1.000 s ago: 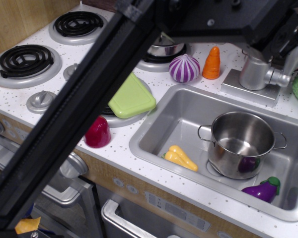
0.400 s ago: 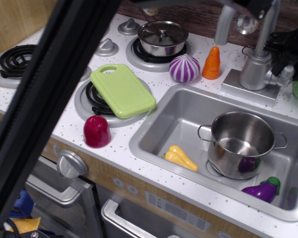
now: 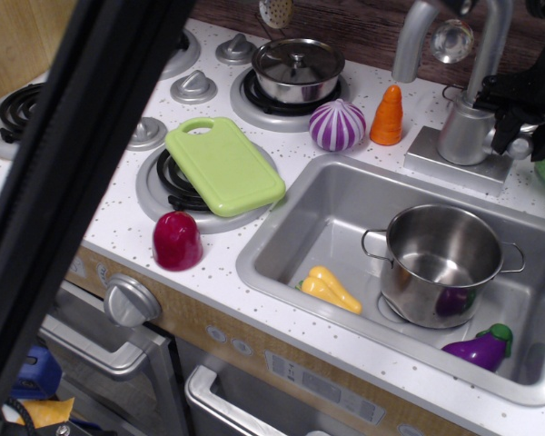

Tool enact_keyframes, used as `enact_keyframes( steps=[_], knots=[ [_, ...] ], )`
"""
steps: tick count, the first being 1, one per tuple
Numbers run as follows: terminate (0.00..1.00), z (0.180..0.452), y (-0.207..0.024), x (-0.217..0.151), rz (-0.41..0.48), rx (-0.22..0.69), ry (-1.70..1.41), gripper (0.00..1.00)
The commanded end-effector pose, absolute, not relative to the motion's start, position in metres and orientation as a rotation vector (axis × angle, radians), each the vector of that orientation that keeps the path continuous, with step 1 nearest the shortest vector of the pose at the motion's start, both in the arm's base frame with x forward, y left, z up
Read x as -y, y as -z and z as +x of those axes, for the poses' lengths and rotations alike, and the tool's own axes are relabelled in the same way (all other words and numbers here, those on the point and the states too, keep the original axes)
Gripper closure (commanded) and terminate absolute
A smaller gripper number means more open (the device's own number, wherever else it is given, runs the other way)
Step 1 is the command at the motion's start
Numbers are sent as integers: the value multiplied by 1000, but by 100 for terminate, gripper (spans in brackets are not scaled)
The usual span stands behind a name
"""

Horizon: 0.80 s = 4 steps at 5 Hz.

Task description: Turn lever vertical to front

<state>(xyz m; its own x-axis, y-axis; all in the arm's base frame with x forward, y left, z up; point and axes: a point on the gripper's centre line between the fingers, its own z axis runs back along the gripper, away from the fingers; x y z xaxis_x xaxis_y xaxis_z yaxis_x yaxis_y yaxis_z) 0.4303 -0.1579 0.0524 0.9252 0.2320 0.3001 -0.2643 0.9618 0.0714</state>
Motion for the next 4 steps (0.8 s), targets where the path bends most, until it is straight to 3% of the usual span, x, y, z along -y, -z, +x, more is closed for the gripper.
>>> enact_keyframes(
  steps=[1, 4],
  knots=[
    [0, 412, -67, 171, 78, 278, -308, 100],
    [0, 403, -47, 168, 65, 272, -304, 100]
  ],
)
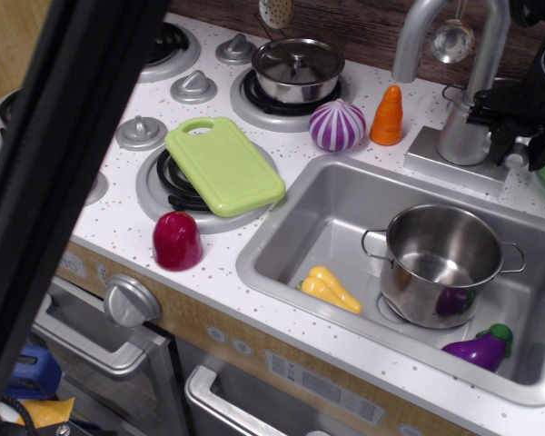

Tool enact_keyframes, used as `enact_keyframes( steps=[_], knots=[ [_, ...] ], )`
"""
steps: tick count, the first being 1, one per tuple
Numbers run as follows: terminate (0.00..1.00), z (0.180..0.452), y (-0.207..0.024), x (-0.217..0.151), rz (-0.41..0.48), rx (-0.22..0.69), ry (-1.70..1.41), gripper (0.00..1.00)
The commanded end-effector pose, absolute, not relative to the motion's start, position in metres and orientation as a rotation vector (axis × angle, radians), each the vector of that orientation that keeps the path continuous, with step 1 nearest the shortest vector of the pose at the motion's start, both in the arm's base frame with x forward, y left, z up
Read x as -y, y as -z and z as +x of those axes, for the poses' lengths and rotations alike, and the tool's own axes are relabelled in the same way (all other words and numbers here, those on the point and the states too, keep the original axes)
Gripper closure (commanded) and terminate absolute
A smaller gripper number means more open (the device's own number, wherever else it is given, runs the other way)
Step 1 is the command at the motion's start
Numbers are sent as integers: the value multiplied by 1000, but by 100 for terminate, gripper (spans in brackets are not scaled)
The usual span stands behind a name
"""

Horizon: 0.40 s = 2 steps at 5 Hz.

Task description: Turn lever vertical to front

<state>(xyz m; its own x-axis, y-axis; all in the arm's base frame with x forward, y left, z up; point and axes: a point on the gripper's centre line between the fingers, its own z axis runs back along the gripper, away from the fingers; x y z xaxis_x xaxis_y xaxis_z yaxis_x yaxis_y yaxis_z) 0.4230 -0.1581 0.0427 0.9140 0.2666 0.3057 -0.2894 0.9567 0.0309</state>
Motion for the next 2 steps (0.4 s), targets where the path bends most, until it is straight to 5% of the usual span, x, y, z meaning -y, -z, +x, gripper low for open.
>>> enact_keyframes(
  steps=[1, 2],
  knots=[
    [0, 401, -32, 161, 61, 280, -286, 100],
    [100, 410, -12, 159, 34, 291, -272, 100]
  ],
)
